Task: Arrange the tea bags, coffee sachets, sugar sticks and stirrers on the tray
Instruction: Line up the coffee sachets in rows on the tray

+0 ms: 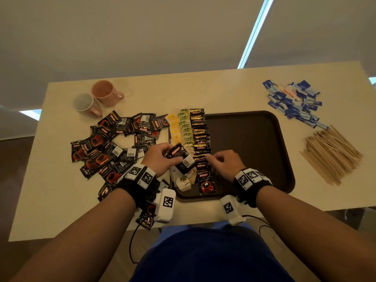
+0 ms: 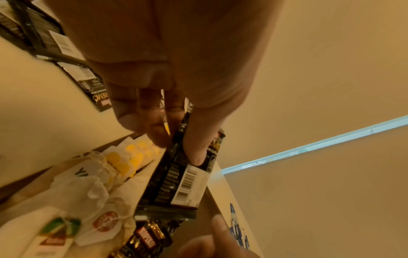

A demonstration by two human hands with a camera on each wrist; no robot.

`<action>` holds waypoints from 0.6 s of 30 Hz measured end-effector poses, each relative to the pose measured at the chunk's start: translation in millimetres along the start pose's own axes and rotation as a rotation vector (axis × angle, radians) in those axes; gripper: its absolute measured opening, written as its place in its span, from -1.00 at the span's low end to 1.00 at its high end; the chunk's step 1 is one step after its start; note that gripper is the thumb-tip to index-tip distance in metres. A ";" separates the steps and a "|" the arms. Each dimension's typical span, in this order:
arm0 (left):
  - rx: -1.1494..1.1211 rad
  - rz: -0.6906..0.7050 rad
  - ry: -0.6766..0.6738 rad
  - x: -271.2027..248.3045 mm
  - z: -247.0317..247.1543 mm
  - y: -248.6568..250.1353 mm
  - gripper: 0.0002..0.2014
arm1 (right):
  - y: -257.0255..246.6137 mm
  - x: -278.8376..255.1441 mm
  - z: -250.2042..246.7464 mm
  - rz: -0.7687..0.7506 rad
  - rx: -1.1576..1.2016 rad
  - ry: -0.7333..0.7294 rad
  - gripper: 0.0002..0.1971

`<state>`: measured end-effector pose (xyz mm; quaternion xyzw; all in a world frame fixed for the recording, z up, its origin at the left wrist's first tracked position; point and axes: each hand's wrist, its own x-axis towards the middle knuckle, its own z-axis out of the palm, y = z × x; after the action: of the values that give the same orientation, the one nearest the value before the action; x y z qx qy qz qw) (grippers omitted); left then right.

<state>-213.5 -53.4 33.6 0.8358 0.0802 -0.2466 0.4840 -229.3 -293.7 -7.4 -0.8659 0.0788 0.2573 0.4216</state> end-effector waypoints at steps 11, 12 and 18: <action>-0.128 0.041 0.001 -2.9 4.7 12.7 -0.81 | -39.5 1.2 7.3 -0.040 0.416 -0.184 -0.58; -0.129 0.041 0.001 -2.9 4.6 12.4 -0.81 | -39.8 0.9 7.6 -0.039 0.439 -0.198 -0.61; -0.146 0.050 -0.064 1.3 3.8 10.9 -0.77 | -35.3 -1.2 8.9 0.108 0.614 -0.316 -0.63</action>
<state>-209.6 -62.5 39.8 0.7915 0.0616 -0.2547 0.5521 -221.2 -264.6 12.9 -0.6427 0.1321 0.3746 0.6552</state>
